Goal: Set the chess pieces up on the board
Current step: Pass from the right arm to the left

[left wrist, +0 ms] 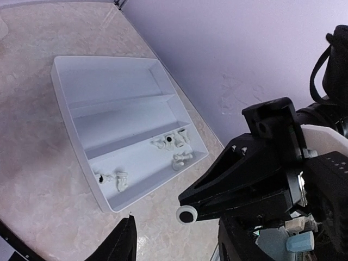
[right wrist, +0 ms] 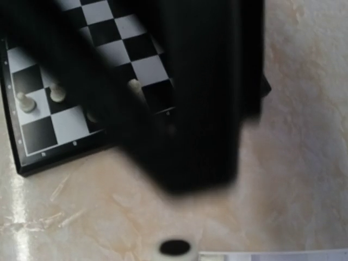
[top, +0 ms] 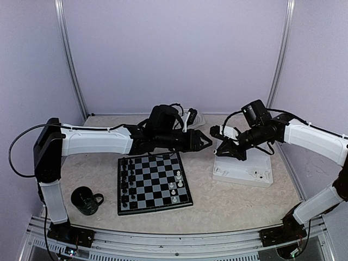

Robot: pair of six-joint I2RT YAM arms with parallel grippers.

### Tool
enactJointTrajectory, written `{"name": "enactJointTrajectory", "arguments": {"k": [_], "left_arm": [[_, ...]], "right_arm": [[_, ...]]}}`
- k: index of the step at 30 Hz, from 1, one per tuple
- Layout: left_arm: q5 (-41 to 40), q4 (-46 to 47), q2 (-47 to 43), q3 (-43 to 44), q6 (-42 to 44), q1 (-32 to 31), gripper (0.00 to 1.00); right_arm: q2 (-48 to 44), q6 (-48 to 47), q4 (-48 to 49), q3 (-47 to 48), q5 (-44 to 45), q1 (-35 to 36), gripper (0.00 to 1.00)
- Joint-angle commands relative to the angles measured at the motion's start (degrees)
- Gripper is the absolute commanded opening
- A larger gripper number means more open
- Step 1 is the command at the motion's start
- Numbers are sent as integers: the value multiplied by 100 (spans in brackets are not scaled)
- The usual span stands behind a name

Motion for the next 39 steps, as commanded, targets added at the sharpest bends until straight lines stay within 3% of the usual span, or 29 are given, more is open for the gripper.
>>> {"name": "enactJointTrajectory", "arguments": {"k": [1,23,39], "left_arm": [[733,628,308,129,-397,-36,50],[1112,1033,686,124,-669,-68,34],[1391,1505,751,-97,-848,14,12]], "right_arm": [[-41,57,-197,210,106,171,11],[-64,169,-161,309,137,274,12],[-108,176,-182,331,4,281,16]]}}
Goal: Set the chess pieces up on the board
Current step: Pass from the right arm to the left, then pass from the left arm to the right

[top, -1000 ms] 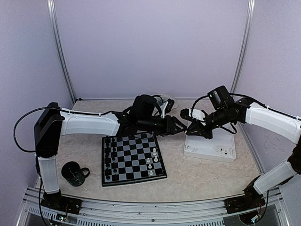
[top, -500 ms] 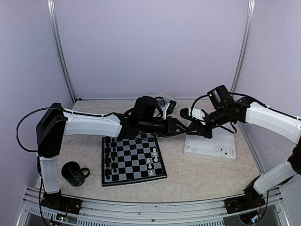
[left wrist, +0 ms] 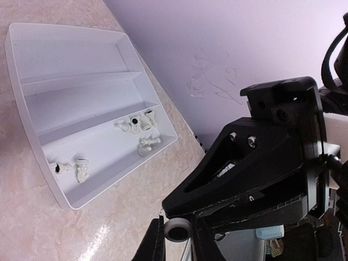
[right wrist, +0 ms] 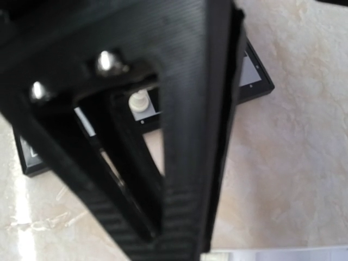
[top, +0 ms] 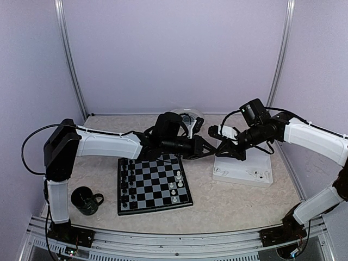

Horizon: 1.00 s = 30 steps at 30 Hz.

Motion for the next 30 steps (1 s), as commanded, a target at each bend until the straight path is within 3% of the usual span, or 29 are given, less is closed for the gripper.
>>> {"name": "enactJointTrajectory", "arguments": {"k": [1,5,8,11,19,24,30], "left_arm": [[249,556,31,-144,-66,50,11],[249,780,-119,-356,-15,95,9],[127,924,-356,-589,120,115,9],[-7,1175,-581,-781,211,131,8],[-393,2223,-815,-865,-31,159,8],[-565,2413,-804,-661,-58,160,8],[-675,2518,-711,-567,-142,154,8]], "right_arm": [[-146,29,28,152,-203,80,17],[-330,38,-18,136,-46,21,30],[-530,201,-23,199,-419,-340,39],[-590,677,69,361,-1022,-842,41],[-126,3088,795,795,-2994,-1783,49],[379,4341,1219,841,-4423,-1898,51],[532,5289,2012,522,-5035,-1852,51]]}}
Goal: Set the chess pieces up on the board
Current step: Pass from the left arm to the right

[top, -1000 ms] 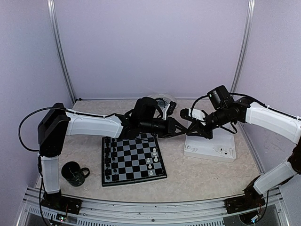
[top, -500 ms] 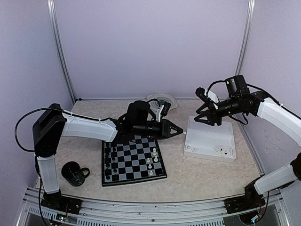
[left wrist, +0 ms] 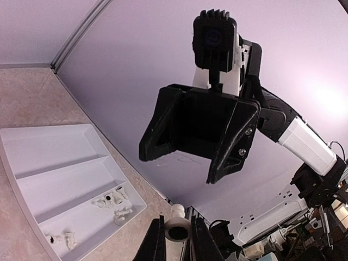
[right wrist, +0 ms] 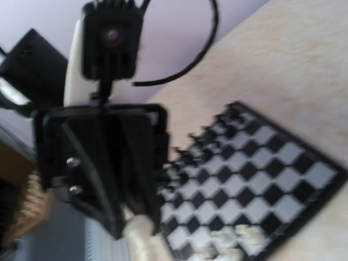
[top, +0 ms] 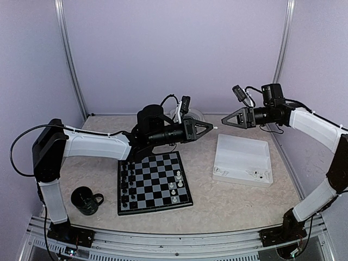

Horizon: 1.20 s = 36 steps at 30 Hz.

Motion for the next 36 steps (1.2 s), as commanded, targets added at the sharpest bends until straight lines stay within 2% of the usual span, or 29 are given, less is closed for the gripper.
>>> {"name": "enactJointTrajectory", "arguments": {"k": [1,9,26,36], "left_arm": [[-141,307,-48,208,-81,18,8],[-60,326,10,256,-146,15,9],[150,491,241,382,-334,7,8],[108,538,200,219,-354,36,8]], "right_arm": [[32,1016,758,-194,-942,23,51],[-31,1339,1128,-434,-983,136,50],[308,1199,1115,-160,-963,496,28],[176,1046,954,-65,-865,387,27]]}}
